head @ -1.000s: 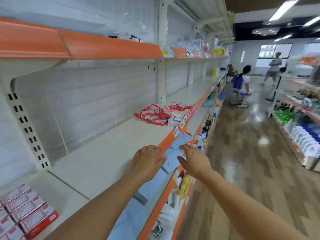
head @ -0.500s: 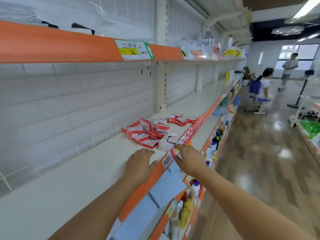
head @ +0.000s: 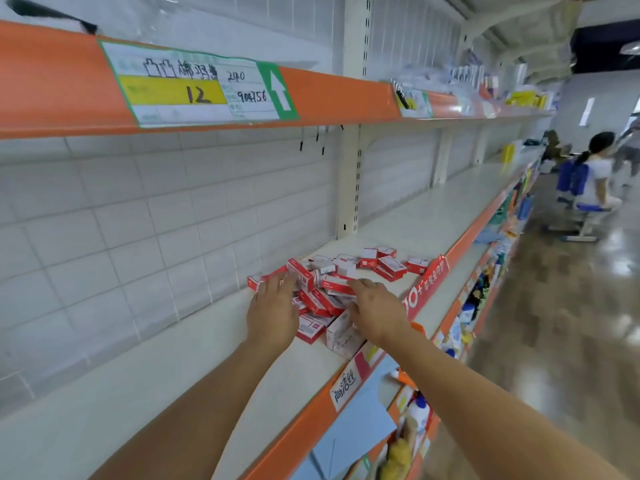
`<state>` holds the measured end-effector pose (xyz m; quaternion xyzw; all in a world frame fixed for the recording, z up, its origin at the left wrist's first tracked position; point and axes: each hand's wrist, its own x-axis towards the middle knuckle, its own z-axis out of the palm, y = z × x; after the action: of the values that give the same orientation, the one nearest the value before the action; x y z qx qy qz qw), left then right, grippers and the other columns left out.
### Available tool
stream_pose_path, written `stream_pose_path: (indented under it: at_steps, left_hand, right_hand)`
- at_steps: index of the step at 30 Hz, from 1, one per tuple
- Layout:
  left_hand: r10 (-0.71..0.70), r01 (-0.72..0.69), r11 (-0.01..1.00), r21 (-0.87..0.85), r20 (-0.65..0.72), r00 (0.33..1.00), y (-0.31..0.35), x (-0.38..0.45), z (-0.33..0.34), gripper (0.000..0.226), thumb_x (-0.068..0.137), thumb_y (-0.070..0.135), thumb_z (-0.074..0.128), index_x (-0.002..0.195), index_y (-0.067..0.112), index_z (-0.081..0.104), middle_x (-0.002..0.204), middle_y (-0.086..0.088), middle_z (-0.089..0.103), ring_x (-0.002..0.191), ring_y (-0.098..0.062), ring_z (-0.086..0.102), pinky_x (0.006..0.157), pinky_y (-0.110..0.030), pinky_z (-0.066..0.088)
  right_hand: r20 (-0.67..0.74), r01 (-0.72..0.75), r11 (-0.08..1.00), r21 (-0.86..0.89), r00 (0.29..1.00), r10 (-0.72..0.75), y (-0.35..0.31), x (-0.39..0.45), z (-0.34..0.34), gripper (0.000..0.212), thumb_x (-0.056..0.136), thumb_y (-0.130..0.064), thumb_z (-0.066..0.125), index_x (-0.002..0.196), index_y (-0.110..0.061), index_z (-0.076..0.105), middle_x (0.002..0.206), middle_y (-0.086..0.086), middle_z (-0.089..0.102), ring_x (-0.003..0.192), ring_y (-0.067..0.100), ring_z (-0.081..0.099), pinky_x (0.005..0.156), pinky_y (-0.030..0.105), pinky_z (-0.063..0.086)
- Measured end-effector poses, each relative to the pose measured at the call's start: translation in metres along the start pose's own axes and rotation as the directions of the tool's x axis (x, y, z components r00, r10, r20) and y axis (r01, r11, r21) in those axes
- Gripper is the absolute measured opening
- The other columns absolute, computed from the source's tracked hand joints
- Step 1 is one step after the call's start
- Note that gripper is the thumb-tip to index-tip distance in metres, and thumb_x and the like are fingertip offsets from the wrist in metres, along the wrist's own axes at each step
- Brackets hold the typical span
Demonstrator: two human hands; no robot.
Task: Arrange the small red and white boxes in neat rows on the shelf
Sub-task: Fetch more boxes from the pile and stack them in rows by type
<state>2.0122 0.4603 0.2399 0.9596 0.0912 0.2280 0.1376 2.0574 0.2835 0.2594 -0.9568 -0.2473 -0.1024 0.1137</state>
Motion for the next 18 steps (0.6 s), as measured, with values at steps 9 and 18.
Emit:
stream_pose_path:
  at_steps: [9,18]
  left_hand:
    - [0.102,-0.101,0.970,0.220,0.008,0.995,0.005,0.053,0.023,0.059,0.091,0.018,0.057,0.144,0.031,0.034,0.158,-0.002,0.017,0.144,-0.026,0.012,0.117,-0.042,0.013]
    - [0.164,-0.152,0.916,0.371,0.000,0.987,0.011,0.056,0.021,0.034,0.091,0.038,0.054,0.123,0.025,0.053,0.119,0.005,0.062,0.114,-0.018,0.051,0.101,-0.034,0.033]
  right_hand:
    - [0.032,0.010,1.000,-0.004,0.999,-0.009,0.008,0.044,0.014,0.043,0.099,-0.032,0.039,0.138,-0.012,0.039,0.136,0.007,0.047,0.121,0.026,0.045,0.096,0.037,0.043]
    - [0.037,0.098,0.995,0.002,0.994,-0.098,0.018,0.058,0.021,0.035,0.098,-0.035,0.041,0.126,-0.014,0.048,0.126,0.006,0.049,0.115,0.024,0.044,0.091,0.036,0.042]
